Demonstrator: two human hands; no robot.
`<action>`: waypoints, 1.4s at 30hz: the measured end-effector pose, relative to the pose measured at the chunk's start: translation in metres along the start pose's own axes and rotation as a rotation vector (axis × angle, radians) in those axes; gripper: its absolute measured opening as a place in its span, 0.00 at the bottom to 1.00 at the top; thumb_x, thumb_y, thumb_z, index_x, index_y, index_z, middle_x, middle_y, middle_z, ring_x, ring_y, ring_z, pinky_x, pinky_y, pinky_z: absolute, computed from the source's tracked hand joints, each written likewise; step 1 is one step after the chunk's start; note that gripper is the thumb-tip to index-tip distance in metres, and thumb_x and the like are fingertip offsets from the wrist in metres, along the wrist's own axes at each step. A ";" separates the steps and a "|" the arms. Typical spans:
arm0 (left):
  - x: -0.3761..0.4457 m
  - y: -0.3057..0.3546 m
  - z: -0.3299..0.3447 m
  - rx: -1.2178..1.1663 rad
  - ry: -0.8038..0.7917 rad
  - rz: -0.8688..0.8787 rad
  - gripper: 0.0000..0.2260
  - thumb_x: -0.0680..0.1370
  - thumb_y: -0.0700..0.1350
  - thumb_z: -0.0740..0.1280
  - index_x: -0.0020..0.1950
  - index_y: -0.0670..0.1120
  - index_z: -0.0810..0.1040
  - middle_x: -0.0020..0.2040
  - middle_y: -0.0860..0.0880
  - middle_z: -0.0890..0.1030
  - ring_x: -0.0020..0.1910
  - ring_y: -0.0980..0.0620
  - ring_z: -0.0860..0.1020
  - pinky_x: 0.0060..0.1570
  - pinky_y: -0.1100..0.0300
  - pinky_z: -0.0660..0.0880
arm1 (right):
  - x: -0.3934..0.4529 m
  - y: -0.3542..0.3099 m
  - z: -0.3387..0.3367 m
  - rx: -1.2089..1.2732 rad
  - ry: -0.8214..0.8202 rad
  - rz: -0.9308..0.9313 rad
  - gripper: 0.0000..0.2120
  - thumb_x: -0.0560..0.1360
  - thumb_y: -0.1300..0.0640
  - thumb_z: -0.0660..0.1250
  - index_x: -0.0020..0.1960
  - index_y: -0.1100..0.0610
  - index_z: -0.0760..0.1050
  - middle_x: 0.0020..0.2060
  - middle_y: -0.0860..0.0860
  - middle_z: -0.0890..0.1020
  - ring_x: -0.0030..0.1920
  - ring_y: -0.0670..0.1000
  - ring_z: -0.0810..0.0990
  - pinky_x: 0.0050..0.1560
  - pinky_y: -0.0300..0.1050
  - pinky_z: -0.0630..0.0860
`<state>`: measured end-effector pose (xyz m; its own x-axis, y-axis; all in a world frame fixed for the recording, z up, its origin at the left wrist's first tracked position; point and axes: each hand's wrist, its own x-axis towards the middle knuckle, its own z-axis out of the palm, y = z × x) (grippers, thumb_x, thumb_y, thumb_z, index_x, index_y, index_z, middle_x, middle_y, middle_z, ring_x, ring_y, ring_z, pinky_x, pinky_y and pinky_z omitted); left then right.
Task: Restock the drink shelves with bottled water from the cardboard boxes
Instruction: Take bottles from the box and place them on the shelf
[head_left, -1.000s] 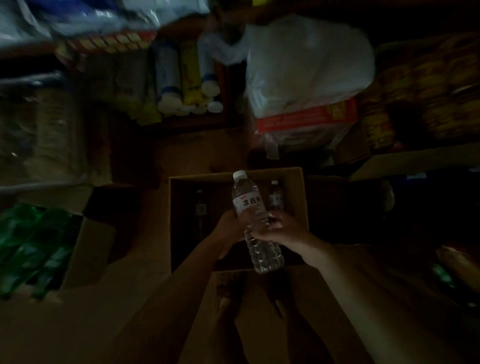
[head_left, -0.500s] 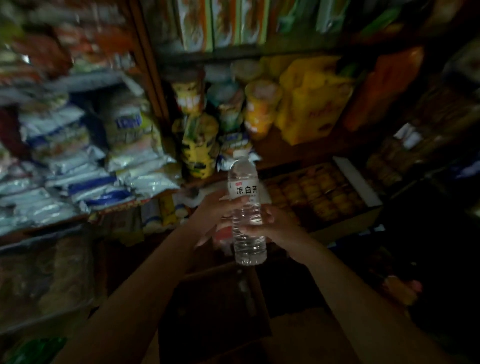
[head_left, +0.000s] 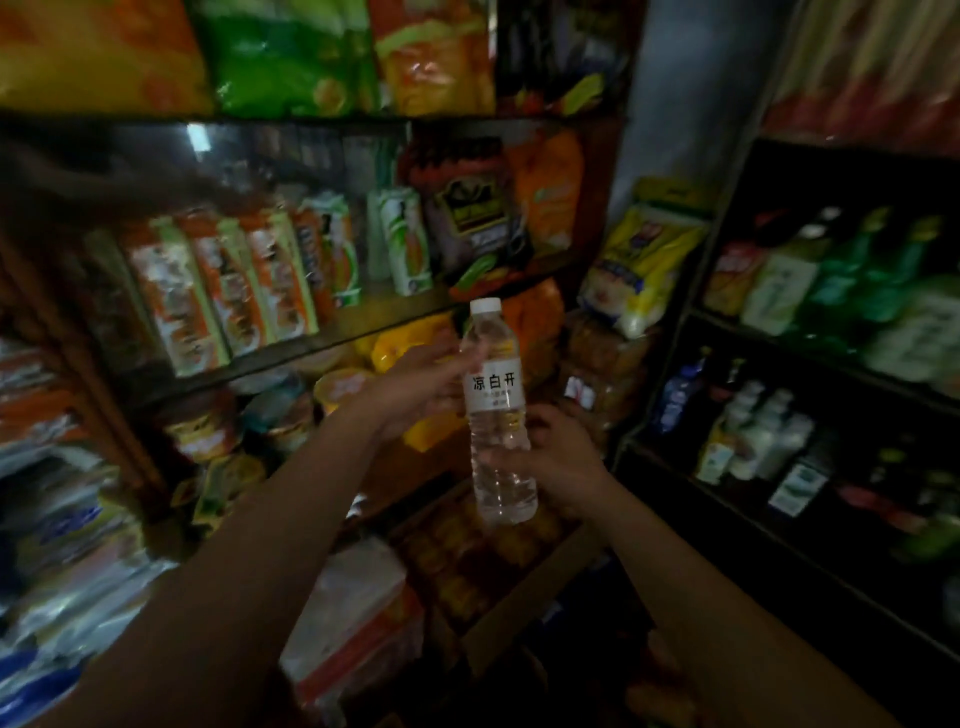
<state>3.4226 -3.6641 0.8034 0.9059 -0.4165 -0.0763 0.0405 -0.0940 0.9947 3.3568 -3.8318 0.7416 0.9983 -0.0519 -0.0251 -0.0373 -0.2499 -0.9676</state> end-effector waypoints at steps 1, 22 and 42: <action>0.010 0.013 0.020 0.009 -0.033 0.018 0.26 0.68 0.58 0.70 0.61 0.46 0.76 0.54 0.48 0.83 0.53 0.48 0.82 0.47 0.58 0.78 | -0.002 -0.002 -0.023 -0.025 0.039 -0.017 0.35 0.53 0.44 0.83 0.56 0.55 0.77 0.48 0.49 0.85 0.48 0.48 0.84 0.52 0.52 0.81; 0.138 0.111 0.402 0.218 -0.591 0.293 0.20 0.71 0.58 0.69 0.60 0.53 0.76 0.58 0.52 0.81 0.56 0.56 0.79 0.56 0.59 0.76 | -0.085 0.042 -0.382 -0.092 0.620 0.036 0.24 0.61 0.51 0.81 0.51 0.50 0.73 0.49 0.46 0.81 0.52 0.50 0.81 0.56 0.52 0.79; 0.224 0.151 0.660 0.338 -1.016 0.394 0.23 0.73 0.46 0.72 0.67 0.47 0.71 0.57 0.49 0.80 0.54 0.53 0.80 0.50 0.61 0.79 | -0.142 0.109 -0.590 -0.198 1.124 0.200 0.32 0.58 0.49 0.82 0.58 0.56 0.77 0.50 0.48 0.83 0.51 0.47 0.81 0.53 0.48 0.80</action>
<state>3.3539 -4.3684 0.8911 0.0637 -0.9959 0.0643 -0.4261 0.0311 0.9041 3.1846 -4.4217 0.7883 0.3749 -0.9130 0.1609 -0.2954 -0.2822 -0.9127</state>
